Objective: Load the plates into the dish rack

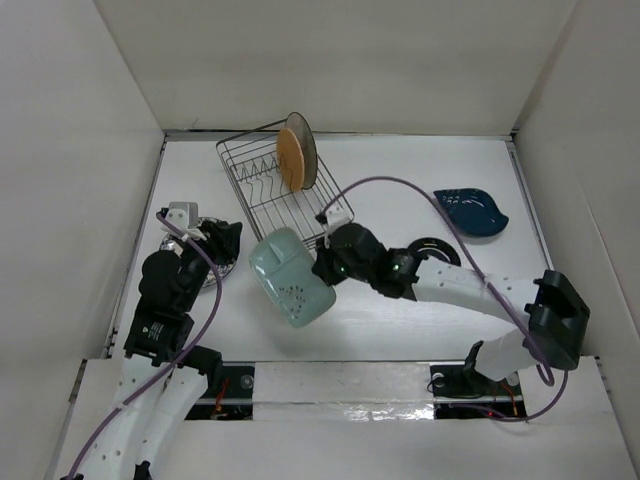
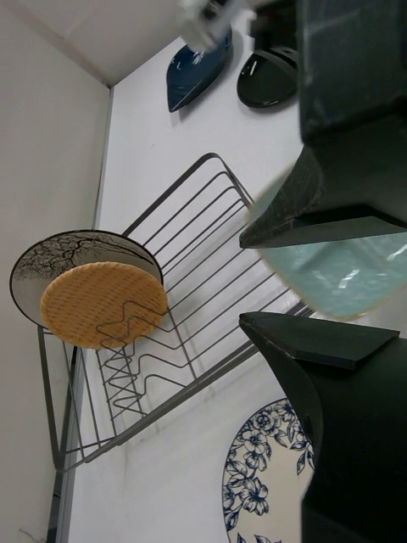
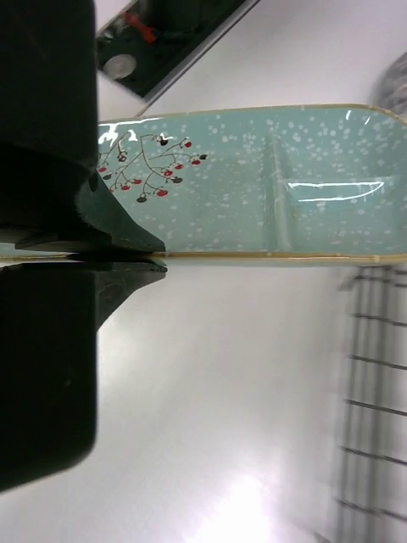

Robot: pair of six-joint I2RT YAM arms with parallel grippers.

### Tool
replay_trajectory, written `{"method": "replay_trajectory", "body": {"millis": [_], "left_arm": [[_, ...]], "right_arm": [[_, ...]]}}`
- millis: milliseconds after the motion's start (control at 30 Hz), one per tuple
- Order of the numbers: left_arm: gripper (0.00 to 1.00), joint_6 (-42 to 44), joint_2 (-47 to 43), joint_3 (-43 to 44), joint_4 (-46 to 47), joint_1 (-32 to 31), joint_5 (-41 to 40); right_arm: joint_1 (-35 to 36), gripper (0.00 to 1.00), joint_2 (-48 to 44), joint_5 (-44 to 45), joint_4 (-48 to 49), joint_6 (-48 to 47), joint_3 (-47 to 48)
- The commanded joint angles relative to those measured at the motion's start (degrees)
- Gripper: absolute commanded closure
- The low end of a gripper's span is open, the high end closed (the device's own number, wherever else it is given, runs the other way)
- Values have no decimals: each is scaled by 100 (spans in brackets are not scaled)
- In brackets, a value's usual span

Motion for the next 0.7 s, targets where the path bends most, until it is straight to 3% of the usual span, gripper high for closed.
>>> {"method": "replay_trajectory", "body": {"millis": [0,200,333,467,567,667], "left_arm": [[67,-2,-118,12,244,-19,-22],[66,-11,-180,3,244,-19,5],[66,-20,-197,4,253,-19,13],[67,-28,-197,12,244,-19,13],[67,-28,-154,12,236,-19,-4],[66,-20,-101,12,244,-19,-13]], "right_arm": [[-316,100,-88,1004,286,-1056,1768],[-809,100,1686,1829,-67,-2034,4161],[-1028,100,3431,2742,-655,-2771,6696],[-1029,100,4595,3464,-1069,-3378,8781],[-1081,100,5318,3948,-1070,-3652,9455],[-1134,100,5380,4318,-692,-3766,9228]]}}
